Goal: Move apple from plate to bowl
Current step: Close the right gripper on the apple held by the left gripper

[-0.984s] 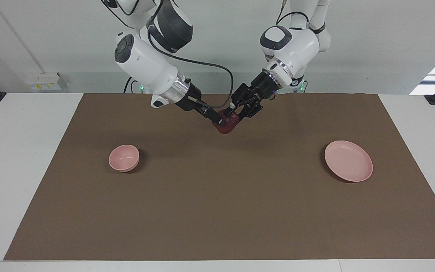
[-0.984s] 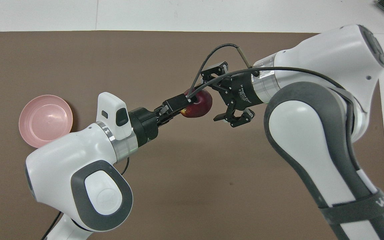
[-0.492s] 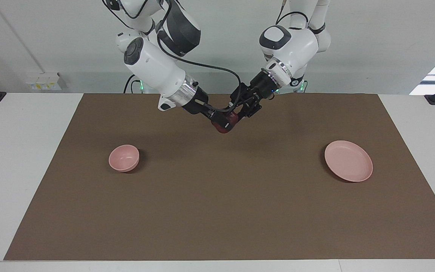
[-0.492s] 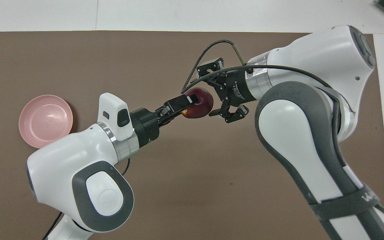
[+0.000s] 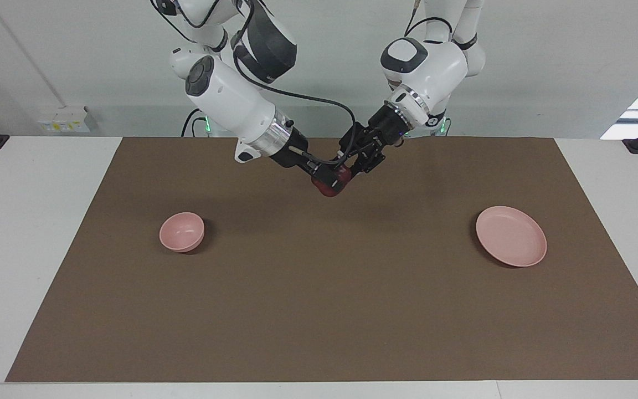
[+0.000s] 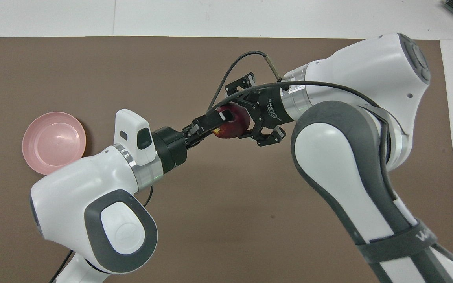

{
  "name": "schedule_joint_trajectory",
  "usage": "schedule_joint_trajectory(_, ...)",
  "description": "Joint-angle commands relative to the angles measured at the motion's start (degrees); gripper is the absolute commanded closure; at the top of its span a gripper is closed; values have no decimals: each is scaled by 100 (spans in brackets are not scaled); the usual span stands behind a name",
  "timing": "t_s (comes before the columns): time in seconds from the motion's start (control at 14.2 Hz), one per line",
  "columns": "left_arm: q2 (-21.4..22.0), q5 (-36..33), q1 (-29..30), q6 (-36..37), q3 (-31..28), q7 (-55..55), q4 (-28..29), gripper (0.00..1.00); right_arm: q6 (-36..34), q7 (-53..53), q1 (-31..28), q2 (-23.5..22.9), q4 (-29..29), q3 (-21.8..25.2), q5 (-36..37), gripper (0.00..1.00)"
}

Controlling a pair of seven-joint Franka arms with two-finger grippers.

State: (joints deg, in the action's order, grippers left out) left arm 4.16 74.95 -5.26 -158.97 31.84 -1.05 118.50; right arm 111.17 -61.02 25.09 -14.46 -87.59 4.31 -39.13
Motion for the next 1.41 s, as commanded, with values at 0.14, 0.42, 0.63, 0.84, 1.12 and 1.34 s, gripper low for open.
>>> schedule_joint_trajectory(0.14,68,125,-80,-72,-12,34,33,94,-42,-156,-110,-66,119,-27,46,100)
schedule_joint_trajectory(0.42,41,81,-45,-29,-20,52,-11,0,-42,-77,-127,-66,119,-18,81,100)
schedule_joint_trajectory(0.63,33,46,-28,-2,-38,43,-11,0,-129,178,-136,-13,119,26,90,100)
schedule_joint_trajectory(0.84,41,46,8,173,-73,43,24,0,-227,388,-258,127,84,79,134,100)
schedule_joint_trajectory(1.12,94,-120,16,681,-476,52,138,0,-981,1178,-890,417,66,79,344,100)
schedule_joint_trajectory(1.34,94,-1120,8,1603,-924,34,129,0,-1631,2144,-1330,584,66,87,966,100)
